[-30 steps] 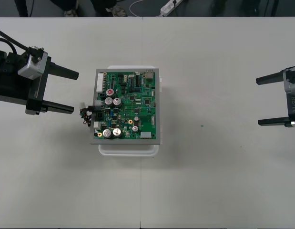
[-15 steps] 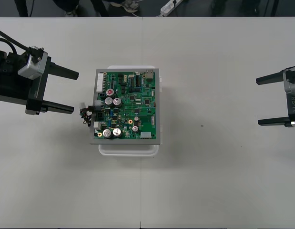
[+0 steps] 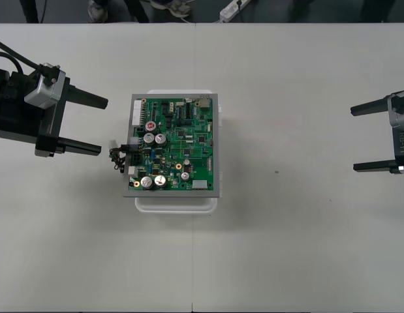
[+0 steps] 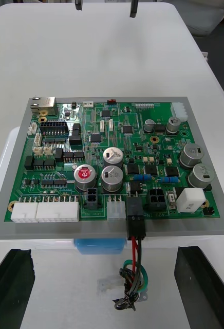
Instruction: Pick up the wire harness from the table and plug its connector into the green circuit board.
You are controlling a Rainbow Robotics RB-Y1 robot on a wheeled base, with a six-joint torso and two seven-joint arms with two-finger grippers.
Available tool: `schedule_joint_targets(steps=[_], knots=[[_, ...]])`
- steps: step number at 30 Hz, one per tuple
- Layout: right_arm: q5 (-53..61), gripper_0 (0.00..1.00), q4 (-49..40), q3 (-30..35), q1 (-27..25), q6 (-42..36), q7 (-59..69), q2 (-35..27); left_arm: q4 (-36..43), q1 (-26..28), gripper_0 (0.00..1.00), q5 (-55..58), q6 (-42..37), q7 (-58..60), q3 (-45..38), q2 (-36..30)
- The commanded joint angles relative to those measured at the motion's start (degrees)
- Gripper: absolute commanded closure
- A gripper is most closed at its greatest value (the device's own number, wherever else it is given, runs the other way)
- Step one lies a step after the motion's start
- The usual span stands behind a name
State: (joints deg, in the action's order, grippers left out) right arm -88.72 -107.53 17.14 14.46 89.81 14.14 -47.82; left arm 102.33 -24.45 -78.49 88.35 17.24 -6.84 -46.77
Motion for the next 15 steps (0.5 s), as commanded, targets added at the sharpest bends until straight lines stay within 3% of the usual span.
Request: schedule_joint_targets(steps=[1,15], knots=[[0.2,0.01,-1.5,-0.4,0.5,0.2,0.7,-1.4,1.7,0.7,0.20,0.8,1.7,-0.1,-1.6,-2.3],[0.2,0.01,-1.5,-0.4,0.5,0.2,0.7,-1.4,1.7,0.7,0.20,0.8,1.7,-0.1,-1.6,-2.3]])
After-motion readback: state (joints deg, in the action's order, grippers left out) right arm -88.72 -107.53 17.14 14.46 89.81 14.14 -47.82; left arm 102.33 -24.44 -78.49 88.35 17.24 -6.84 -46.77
